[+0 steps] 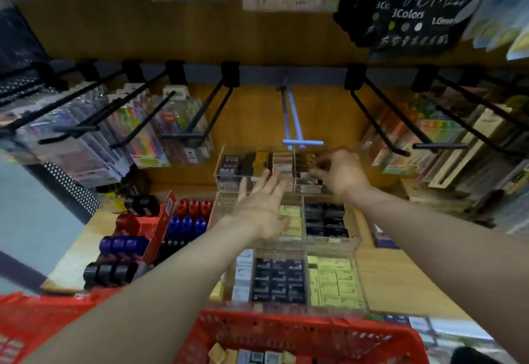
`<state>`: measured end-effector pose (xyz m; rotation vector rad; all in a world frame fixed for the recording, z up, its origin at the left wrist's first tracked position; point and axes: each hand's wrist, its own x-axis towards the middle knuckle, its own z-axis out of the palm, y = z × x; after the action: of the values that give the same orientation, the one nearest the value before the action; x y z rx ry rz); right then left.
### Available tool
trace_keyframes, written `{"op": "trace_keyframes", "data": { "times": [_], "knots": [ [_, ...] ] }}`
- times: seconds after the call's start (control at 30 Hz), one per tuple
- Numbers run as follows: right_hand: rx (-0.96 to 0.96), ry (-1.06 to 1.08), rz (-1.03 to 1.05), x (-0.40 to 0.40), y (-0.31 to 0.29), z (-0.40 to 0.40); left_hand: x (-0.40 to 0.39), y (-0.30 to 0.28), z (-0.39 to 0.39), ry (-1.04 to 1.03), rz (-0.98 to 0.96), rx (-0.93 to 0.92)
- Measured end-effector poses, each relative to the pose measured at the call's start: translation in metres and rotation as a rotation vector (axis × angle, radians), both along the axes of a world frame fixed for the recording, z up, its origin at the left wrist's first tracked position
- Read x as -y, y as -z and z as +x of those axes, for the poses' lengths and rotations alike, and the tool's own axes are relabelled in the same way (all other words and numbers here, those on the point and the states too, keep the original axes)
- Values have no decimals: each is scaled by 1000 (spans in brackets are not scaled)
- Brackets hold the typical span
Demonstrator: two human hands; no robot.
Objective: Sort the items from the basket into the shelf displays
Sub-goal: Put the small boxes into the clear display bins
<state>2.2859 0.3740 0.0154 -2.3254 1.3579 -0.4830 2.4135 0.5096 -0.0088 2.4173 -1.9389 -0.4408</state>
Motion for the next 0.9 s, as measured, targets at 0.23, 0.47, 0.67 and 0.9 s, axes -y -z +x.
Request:
{"op": "trace_keyframes", "data": {
  "times": [0.23, 0.47, 0.67, 0.9],
  "knots": [
    [100, -424, -198, -146, 36, -104, -139, 23, -56, 215, -256, -71],
    [-207, -285, 366, -242, 132, -157, -255, 122, -100, 69, 335, -308],
    [-308, -238, 605, -268, 198, -171, -275, 185, -104, -149, 464, -490],
    [-392, -248, 752, -293, 268, -163, -266, 248, -88, -311, 451, -534]
  ]
}}
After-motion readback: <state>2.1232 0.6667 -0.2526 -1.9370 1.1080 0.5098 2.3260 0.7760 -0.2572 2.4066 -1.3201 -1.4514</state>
